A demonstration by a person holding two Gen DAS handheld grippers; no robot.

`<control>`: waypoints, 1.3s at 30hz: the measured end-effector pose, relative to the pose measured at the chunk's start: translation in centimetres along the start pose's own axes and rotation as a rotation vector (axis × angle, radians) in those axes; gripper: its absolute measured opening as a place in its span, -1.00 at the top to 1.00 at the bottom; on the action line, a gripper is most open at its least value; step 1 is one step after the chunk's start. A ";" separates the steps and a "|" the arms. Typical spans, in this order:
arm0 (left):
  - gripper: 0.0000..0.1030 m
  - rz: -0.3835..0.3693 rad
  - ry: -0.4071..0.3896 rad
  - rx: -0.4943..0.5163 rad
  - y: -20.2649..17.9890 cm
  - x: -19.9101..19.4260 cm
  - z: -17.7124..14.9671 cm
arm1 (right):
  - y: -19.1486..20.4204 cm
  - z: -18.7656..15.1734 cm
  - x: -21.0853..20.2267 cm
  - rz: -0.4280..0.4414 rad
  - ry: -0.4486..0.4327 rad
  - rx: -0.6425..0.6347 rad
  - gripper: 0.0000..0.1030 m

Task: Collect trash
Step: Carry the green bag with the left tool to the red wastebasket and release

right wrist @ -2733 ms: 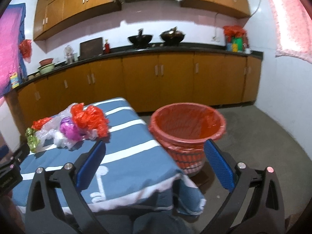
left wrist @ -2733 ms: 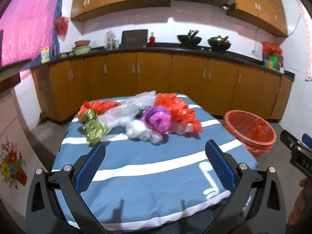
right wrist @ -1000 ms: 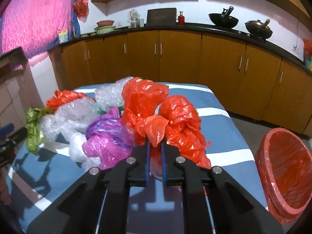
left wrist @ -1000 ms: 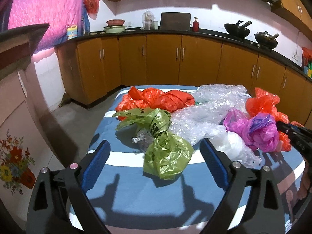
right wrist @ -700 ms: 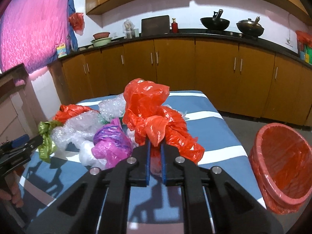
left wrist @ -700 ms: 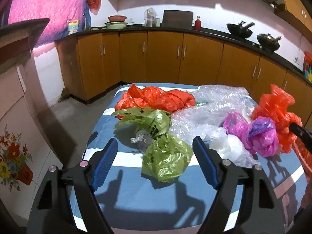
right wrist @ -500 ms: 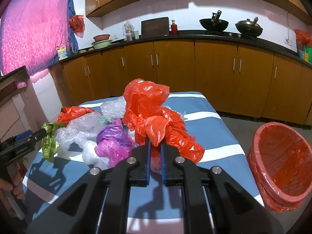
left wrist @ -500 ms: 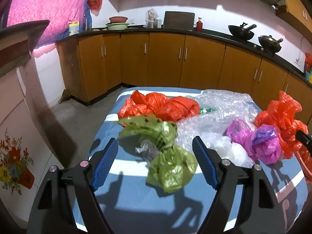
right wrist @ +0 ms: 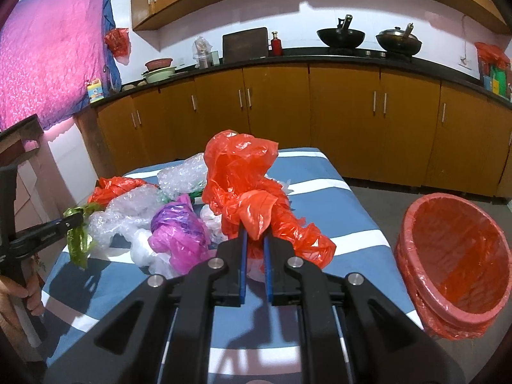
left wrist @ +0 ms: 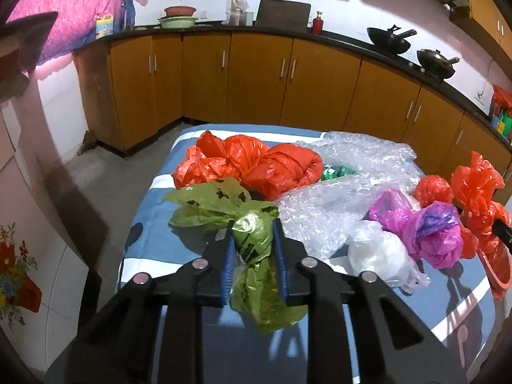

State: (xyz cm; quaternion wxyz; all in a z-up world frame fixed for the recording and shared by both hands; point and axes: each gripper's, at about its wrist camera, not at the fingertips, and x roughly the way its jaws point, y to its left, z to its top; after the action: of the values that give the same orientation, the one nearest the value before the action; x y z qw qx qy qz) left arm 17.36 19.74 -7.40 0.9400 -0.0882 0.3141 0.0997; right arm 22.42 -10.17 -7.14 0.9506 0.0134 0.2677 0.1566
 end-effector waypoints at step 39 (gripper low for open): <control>0.60 -0.561 -0.111 0.331 -28.2 -6.2 2.2 | -19.0 0.7 -10.2 -0.358 -0.114 0.250 0.81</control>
State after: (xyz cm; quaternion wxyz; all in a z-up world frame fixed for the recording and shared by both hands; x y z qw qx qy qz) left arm 20.58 -7.74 1.01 0.9481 -0.0115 0.2377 -0.2110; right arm 20.06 -31.26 -3.48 0.9677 0.0924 0.2292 -0.0500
